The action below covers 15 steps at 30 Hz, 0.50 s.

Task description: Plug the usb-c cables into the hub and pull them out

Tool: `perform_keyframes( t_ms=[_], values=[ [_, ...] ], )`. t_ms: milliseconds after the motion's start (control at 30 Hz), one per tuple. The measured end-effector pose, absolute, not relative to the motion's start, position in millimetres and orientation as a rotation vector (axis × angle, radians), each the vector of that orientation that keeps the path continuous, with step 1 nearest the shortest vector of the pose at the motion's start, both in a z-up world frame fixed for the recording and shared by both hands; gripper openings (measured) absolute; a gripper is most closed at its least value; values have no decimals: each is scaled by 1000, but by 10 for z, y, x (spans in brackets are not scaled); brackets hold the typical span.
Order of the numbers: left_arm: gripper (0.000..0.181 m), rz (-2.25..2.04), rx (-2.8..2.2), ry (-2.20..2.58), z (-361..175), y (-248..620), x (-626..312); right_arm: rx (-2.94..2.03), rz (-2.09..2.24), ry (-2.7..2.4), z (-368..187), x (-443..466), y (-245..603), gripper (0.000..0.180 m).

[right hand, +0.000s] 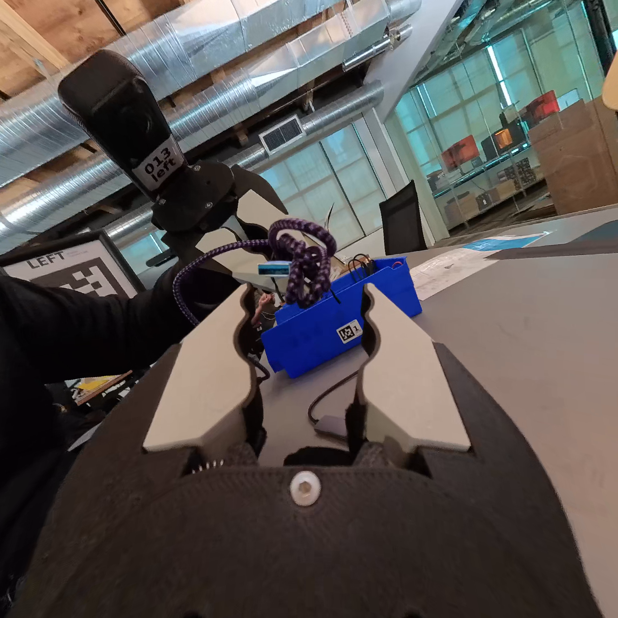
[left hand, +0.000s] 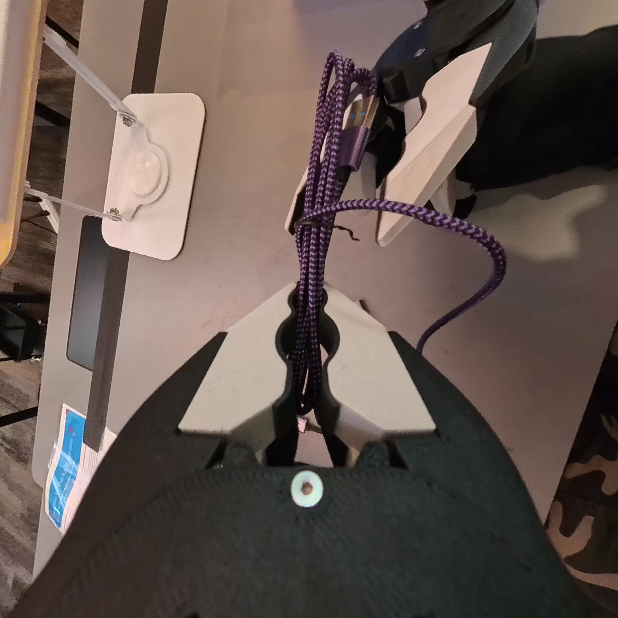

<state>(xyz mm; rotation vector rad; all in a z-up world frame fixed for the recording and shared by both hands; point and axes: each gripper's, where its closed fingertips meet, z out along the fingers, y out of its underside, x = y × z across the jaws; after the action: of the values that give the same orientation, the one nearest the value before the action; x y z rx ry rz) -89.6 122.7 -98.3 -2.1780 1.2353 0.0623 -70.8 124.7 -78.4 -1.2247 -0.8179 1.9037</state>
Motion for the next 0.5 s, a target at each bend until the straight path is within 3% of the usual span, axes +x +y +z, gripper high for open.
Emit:
perform_keyframes(
  t_ms=[500],
  values=[
    [2,73,-2169,1234,-1012,1294,-819,-1198,1969,-789,-769,-689,1272,49]
  ],
)
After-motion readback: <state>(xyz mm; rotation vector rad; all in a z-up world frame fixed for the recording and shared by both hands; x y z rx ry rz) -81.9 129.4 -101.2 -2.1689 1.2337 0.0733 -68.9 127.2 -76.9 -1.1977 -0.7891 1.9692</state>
